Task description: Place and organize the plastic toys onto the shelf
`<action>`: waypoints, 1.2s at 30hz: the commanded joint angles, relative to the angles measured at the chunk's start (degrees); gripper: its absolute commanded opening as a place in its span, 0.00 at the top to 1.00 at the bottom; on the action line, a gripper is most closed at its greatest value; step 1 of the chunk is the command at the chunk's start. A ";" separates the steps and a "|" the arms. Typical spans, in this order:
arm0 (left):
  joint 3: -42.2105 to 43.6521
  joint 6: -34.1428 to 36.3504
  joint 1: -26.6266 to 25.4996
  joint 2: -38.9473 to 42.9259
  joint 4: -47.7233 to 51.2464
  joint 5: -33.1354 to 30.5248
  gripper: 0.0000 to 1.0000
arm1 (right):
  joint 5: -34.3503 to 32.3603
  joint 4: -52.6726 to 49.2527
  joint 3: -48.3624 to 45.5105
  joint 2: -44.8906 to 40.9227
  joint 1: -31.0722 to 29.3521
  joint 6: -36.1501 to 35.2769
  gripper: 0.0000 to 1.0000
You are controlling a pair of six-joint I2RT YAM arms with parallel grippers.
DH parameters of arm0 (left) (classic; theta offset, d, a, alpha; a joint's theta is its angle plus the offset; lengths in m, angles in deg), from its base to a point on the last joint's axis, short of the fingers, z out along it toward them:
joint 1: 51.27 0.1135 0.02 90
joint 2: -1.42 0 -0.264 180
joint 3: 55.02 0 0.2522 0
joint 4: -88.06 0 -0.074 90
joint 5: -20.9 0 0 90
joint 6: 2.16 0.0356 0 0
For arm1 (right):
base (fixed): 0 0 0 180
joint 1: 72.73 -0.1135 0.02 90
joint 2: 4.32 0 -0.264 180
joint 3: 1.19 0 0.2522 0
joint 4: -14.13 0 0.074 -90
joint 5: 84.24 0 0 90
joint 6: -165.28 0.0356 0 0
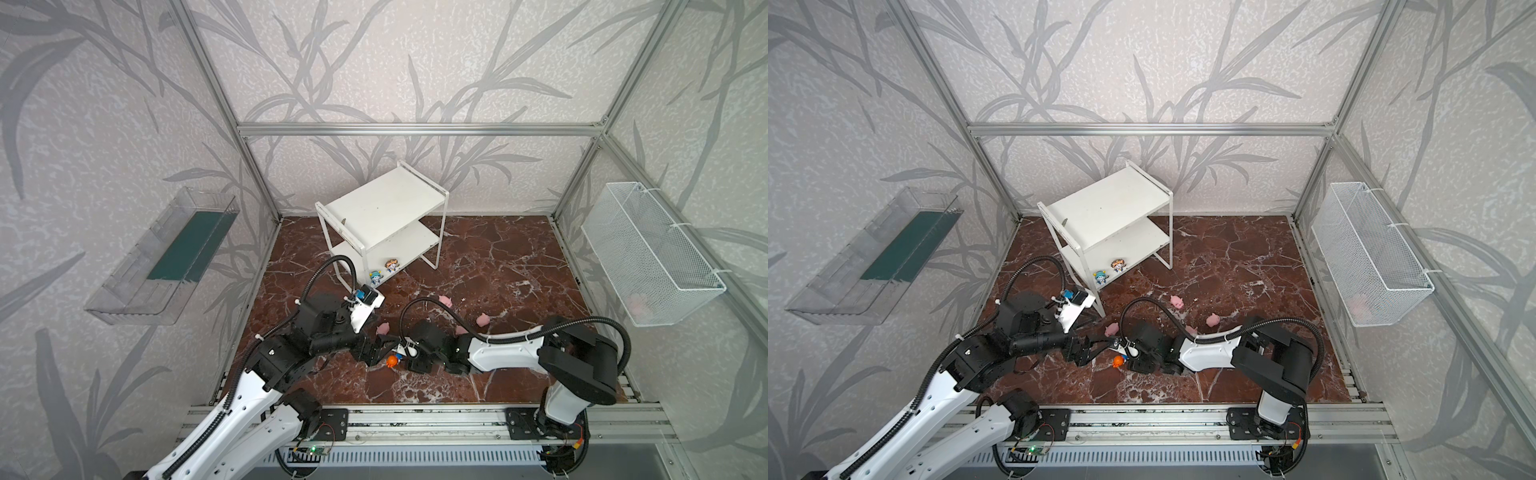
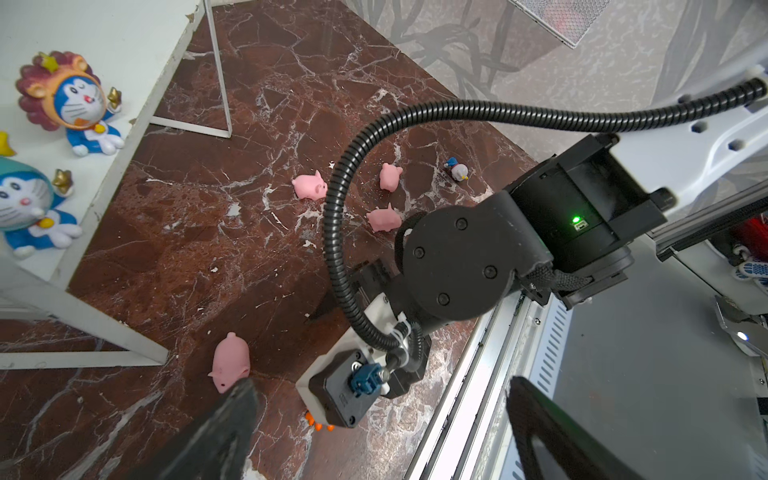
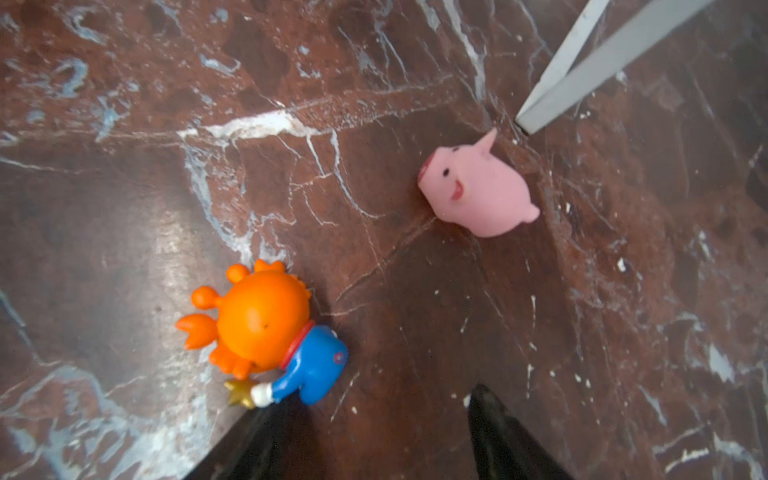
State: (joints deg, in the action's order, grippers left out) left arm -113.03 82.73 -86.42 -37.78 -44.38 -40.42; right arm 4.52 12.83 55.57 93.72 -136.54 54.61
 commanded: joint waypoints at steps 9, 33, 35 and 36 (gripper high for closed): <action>0.43 1.15 -0.11 4.68 0.12 -4.55 0.01 | 12.23 2.28 0.74 4.46 -0.43 -15.24 0.38; 1.25 2.25 0.02 11.07 -0.91 -9.77 0.01 | -4.23 -2.66 4.66 7.00 -6.20 -10.84 0.44; 1.27 2.27 0.17 11.49 -0.93 -9.79 0.01 | -6.83 -3.80 5.11 6.67 -6.85 -9.64 0.44; 1.27 2.29 0.11 11.75 -1.02 -9.79 0.01 | -7.53 -4.64 5.37 6.49 -7.17 -9.22 0.44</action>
State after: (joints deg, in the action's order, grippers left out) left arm -112.41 83.78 -86.40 -27.00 -44.42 -49.75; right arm 2.55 16.31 60.86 99.58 -142.92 43.60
